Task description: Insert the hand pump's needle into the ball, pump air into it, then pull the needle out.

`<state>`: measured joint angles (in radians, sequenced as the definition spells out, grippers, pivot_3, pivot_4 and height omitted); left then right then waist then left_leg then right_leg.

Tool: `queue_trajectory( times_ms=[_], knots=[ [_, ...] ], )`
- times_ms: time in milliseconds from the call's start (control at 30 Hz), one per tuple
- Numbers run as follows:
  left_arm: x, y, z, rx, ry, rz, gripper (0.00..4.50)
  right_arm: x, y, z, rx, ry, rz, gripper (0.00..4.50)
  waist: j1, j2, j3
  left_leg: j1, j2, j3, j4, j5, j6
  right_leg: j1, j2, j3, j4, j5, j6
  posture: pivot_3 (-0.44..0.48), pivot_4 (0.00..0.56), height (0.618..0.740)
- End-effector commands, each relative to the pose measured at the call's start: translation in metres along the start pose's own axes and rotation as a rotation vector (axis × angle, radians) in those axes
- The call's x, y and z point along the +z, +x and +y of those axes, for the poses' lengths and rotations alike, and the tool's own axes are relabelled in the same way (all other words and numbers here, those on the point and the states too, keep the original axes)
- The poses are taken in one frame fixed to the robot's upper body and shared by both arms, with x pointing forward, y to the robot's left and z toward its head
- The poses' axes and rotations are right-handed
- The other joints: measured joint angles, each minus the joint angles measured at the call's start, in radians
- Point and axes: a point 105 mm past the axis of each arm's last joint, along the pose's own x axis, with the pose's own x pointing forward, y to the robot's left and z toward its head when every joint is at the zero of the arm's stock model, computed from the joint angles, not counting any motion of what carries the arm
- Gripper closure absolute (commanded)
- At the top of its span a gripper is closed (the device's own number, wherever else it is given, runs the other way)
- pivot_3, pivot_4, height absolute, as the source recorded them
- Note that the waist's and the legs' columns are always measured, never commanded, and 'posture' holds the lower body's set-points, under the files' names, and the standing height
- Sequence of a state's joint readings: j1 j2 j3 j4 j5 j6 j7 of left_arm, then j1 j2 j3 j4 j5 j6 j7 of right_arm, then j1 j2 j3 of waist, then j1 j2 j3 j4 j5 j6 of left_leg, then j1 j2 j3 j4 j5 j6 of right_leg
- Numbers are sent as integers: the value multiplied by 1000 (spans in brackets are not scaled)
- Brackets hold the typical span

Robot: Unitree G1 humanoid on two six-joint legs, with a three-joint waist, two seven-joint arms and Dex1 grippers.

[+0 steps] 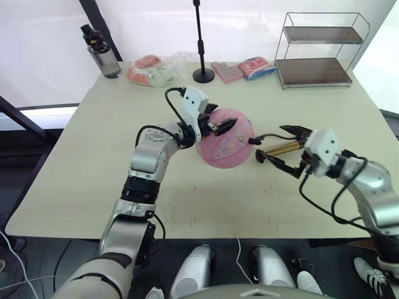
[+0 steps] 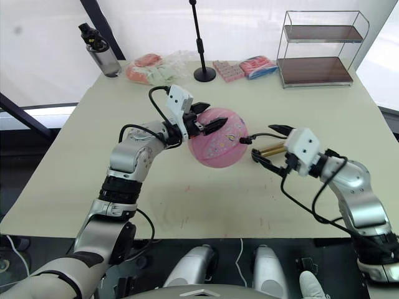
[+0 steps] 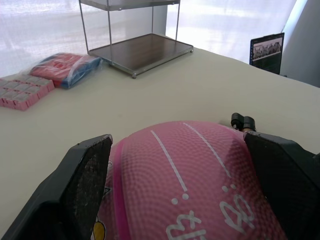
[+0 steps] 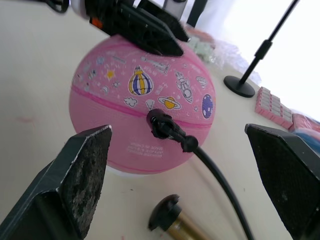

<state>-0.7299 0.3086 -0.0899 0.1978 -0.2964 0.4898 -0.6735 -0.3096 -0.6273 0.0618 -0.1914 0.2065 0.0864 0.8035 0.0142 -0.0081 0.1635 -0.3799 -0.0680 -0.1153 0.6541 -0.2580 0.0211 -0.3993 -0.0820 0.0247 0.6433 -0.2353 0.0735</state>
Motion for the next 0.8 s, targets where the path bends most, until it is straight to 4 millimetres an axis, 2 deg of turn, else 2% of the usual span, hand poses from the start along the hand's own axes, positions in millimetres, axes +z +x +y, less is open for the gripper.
queue_trajectory(
  times_ms=[33,367,633,733,800],
  knots=[
    [-42,5,-8,-21,-32,140,0,2,13,-6,64,-181,40,38,1,0,-1,0,0,-1,0,0,0,1,0,-1,0,0,0,0,150,740],
    [-45,10,-13,-35,-22,141,0,6,36,-14,237,-428,69,38,1,0,-1,0,-1,-3,1,0,0,3,0,-3,-1,0,0,0,150,740],
    [-48,11,-18,-44,-30,139,0,2,40,-14,280,-573,73,38,1,0,-2,1,-1,-4,1,0,0,3,-1,-3,-1,0,0,0,150,740],
    [-48,11,-18,-44,-31,138,0,-1,41,-15,279,-596,76,808,1,0,-2,1,-1,-4,1,0,0,3,-1,-3,-1,0,0,0,150,740],
    [-48,11,-17,-43,-31,138,0,-4,42,-16,278,-613,84,1664,1,0,-2,1,-1,-4,1,0,0,3,-1,-3,-1,0,0,0,150,740]
  ],
)
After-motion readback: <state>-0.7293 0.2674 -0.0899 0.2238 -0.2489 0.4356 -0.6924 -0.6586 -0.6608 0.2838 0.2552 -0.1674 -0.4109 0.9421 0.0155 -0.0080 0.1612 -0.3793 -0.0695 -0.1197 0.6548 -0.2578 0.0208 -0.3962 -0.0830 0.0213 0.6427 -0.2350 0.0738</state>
